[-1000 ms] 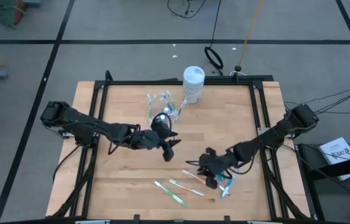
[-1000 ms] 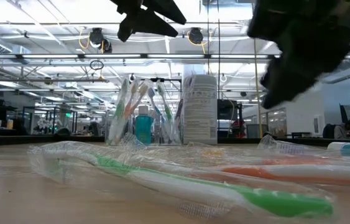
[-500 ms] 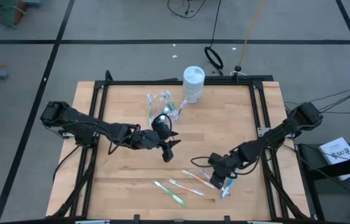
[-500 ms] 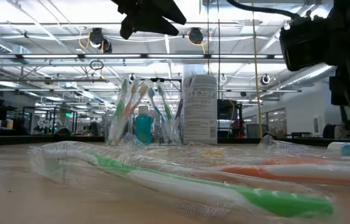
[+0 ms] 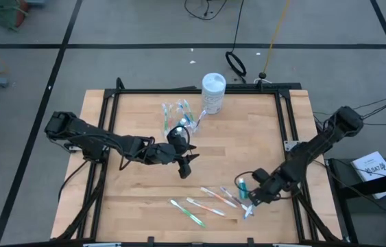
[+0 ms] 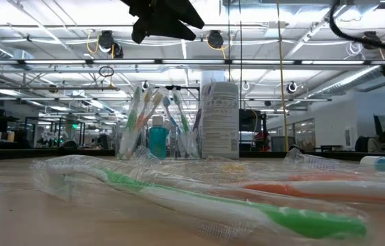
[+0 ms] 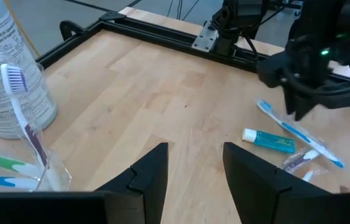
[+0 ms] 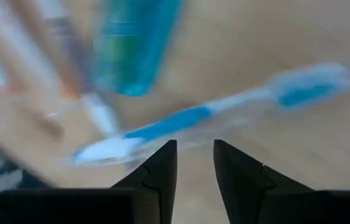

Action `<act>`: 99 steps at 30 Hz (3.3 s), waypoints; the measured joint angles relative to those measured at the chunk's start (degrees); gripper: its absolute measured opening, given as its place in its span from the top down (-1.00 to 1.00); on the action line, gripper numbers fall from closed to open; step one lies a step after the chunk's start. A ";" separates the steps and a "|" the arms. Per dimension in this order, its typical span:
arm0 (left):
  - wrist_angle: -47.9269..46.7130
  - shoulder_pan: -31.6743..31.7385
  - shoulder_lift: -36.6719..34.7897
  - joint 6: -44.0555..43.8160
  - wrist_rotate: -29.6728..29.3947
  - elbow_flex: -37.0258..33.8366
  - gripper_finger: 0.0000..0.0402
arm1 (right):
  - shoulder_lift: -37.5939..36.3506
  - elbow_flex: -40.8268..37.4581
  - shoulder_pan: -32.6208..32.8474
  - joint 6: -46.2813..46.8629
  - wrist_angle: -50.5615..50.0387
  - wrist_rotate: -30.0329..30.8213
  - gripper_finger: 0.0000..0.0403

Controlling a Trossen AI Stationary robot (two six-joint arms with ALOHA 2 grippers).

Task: Pick & Place toothbrushing station
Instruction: Put the blue toothbrush into the transparent organizer

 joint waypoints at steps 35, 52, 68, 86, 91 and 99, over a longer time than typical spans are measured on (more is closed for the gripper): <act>1.53 0.01 0.00 1.25 -0.39 -0.02 0.22 | -2.40 -7.21 -8.34 -10.16 0.60 16.01 0.50; 1.49 0.02 0.00 1.56 -0.42 -0.02 0.22 | -2.32 -7.35 -8.36 -10.17 2.66 20.72 0.50; 1.49 0.02 0.00 1.47 -0.46 -0.02 0.22 | 0.01 -7.24 -9.41 -22.58 4.20 23.84 0.82; 1.77 0.02 0.00 -0.25 1.62 -0.02 0.22 | -9.80 -7.28 -20.91 -73.18 39.50 38.82 0.99; 3.23 0.00 0.74 0.87 0.94 -0.02 0.22 | -12.77 -7.28 -23.52 -90.70 57.10 36.87 1.00; 23.50 0.89 9.53 6.60 0.32 -0.02 0.22 | -12.90 -7.28 -23.75 -97.39 62.04 31.07 1.00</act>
